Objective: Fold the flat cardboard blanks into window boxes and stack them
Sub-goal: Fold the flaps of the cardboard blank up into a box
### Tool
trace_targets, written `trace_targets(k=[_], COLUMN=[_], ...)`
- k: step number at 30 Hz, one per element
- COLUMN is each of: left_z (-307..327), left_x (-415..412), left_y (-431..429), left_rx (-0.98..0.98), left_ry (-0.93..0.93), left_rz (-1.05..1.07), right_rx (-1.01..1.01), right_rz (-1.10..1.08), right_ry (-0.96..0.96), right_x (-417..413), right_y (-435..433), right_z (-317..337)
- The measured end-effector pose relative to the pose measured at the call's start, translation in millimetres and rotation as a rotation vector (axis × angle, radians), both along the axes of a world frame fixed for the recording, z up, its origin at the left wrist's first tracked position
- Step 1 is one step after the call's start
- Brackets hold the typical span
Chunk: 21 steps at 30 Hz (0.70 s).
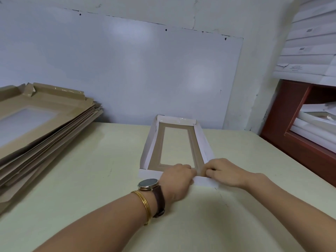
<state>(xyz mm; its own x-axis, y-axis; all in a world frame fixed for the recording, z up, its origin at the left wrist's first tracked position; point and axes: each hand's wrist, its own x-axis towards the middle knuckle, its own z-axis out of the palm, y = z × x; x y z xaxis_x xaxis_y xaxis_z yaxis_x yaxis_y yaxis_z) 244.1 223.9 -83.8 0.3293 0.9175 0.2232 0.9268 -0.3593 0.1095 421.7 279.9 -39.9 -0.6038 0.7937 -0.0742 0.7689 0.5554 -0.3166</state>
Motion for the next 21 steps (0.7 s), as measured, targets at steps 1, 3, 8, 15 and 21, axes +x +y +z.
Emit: trace_targets(k=[1,3,8,15,21], left_z=[0,-1,0,-1,-1], left_x=[1,1,1,2,2], left_y=[-1,-2,-2,-4,-4], left_rx=[0.009,0.018,0.02,0.045,0.033], left_ry=[-0.003,-0.005,-0.001,-0.025,-0.037], left_rz=[0.007,0.021,0.019,0.014,0.026], right_rx=[0.005,0.059,0.096,0.091,0.126], right_rz=[-0.011,0.024,0.16,0.248,0.138], right_ry=[0.003,-0.068,-0.333,-0.533,-0.507], right_x=[0,-2,-11,-17,-15], right_y=[3,10,13,13,19], right_z=[4,10,11,20,17])
